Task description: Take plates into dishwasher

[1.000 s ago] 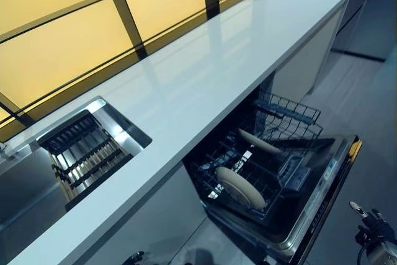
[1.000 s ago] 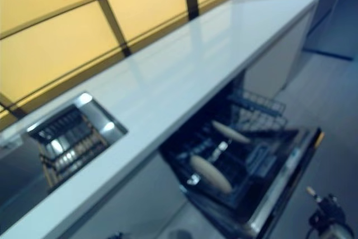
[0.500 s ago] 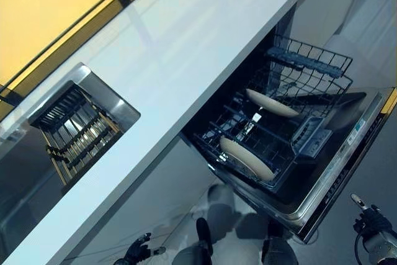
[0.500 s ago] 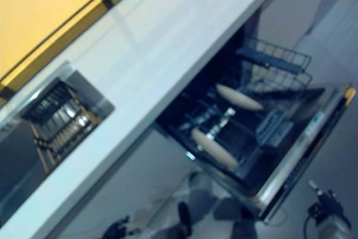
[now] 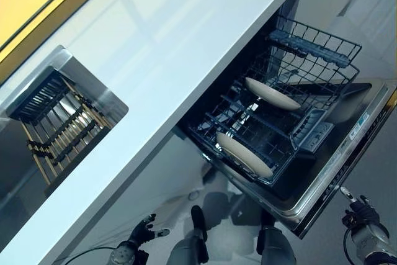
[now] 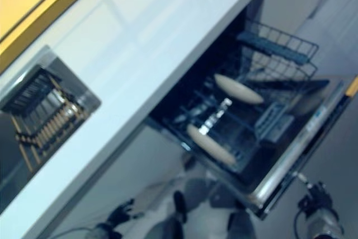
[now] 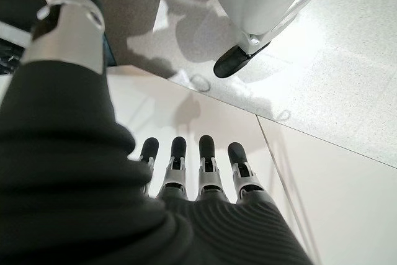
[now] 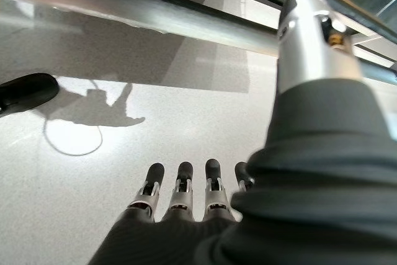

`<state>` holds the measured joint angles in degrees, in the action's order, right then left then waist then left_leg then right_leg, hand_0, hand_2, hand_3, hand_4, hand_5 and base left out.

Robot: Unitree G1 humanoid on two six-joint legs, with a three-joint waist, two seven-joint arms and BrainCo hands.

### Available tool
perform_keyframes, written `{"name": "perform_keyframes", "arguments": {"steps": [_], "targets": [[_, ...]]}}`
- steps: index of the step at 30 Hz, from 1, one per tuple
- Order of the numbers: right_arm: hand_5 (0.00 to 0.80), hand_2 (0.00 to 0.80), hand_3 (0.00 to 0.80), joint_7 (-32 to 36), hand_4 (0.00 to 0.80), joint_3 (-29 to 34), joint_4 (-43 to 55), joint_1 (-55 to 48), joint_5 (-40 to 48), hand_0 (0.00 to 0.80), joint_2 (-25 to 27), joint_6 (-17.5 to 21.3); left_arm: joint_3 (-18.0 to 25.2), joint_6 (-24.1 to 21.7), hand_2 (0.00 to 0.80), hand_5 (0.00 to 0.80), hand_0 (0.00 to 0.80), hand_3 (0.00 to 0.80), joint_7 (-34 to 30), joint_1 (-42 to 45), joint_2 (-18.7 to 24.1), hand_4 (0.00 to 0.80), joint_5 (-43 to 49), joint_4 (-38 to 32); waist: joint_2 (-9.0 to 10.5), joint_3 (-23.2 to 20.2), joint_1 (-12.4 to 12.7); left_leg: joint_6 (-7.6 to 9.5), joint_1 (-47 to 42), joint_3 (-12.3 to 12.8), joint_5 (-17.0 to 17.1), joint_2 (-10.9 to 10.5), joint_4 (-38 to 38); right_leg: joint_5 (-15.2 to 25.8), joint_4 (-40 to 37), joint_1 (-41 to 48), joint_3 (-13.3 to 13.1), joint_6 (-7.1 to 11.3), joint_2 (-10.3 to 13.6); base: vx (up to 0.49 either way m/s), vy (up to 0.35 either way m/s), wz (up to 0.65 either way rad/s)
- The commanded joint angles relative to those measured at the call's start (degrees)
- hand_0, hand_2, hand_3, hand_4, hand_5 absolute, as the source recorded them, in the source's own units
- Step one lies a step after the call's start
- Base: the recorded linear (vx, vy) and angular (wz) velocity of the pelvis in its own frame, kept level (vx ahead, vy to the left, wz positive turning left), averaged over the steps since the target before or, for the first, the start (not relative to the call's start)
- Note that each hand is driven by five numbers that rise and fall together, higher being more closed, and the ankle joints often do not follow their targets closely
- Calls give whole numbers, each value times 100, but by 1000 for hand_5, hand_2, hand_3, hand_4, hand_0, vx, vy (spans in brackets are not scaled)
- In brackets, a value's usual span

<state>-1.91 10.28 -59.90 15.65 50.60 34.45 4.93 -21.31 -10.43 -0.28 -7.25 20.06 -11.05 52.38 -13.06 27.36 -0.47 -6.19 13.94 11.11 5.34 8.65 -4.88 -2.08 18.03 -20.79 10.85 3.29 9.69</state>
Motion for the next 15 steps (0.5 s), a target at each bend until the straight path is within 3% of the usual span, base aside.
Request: {"name": "perform_keyframes", "arguments": {"steps": [1,15], "targets": [[0,0,0,117,0,-390,674,394,170,0,-152,338,-17,-27,0,0,0,0,152,-155,291,0,-252,-145,79,243,223,-41,761,-346,702,-127,77,-554,567,247,235,-145,-87,1,22,-9],[0,0,0,990,0,-1073,1065,1306,-5,0,-587,213,-151,-197,0,0,0,0,119,-122,-5,0,-182,104,-25,243,397,-67,736,-150,613,-206,-34,-603,668,219,493,-93,218,24,67,-10]]}}
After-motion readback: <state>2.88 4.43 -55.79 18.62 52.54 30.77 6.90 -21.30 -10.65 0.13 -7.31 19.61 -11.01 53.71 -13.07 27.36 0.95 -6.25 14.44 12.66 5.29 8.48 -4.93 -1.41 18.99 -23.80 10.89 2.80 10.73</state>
